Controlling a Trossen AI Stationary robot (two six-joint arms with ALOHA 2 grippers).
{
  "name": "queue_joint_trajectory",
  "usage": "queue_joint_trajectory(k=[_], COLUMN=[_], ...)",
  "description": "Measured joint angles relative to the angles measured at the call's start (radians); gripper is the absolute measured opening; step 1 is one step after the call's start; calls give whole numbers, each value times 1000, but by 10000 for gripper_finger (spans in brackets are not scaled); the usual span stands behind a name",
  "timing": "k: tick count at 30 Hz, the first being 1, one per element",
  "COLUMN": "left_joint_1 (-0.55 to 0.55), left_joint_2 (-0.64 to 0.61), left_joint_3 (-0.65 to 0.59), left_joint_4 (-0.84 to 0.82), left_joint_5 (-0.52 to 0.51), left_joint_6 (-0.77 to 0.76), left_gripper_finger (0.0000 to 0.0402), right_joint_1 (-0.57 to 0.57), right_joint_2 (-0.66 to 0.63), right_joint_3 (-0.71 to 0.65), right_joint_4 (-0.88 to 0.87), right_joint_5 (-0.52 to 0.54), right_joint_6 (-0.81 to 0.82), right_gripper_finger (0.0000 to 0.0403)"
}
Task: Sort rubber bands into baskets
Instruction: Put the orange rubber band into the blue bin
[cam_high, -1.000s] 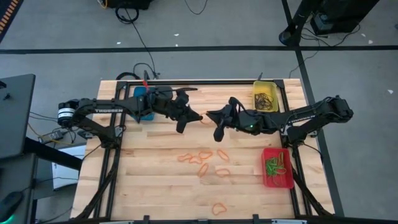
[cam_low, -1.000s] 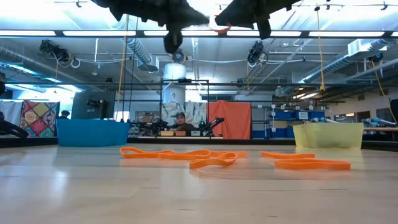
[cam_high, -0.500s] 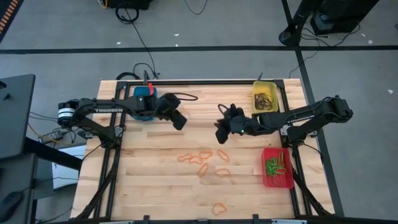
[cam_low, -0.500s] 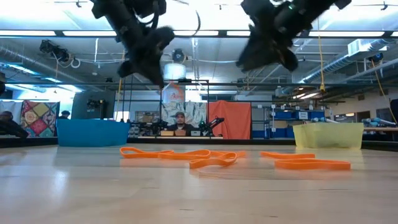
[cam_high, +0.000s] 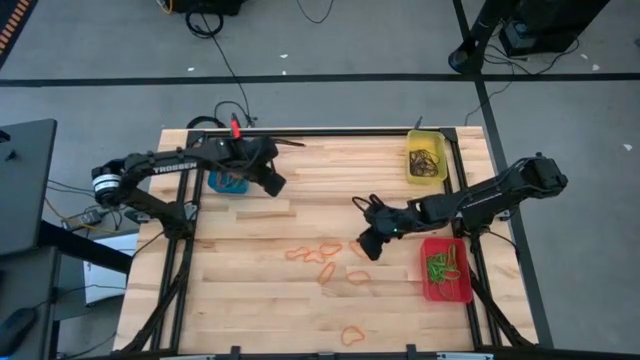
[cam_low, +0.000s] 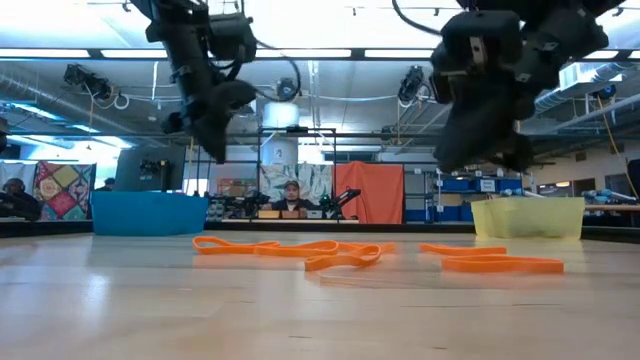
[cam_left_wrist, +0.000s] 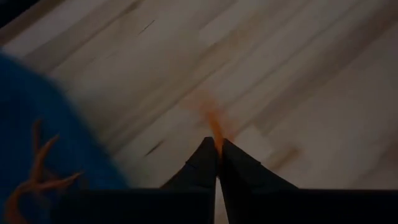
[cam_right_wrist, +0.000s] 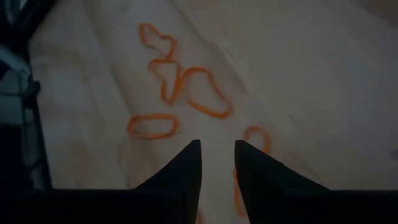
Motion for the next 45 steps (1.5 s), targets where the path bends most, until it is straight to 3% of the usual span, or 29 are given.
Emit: queue_joint_trajectory(k=[9,15,23,29,33,38,41,45], left_joint_1=[169,257,364,434,445,446,446,445], left_joint_2=[-9,-9,-8,-8,-8,-7,-7,-32], left_joint_3=[0,0,0,-56,-119,-167,-167,-167], left_joint_4=[-148,-246,-250,-223,-143,-104,-147,-202], left_joint_5=[4,-59,-102,-83,27,78,141,186], left_joint_6=[159,237,290,292,290,263,264,267], left_gripper_finger=[18,19,19,22,49,116,150,164], right_joint_1=[26,58,157,195,200,170,164,164], right_joint_2=[0,0,0,0,-1,-1,-1,-1], right_joint_3=[-54,-131,-169,-169,-169,-169,-169,-169], right_joint_4=[0,-8,24,55,62,61,84,140], right_joint_5=[5,51,61,173,254,224,228,230], right_joint_6=[105,275,289,233,200,252,185,37], right_gripper_finger=[90,91,91,91,91,91,91,94])
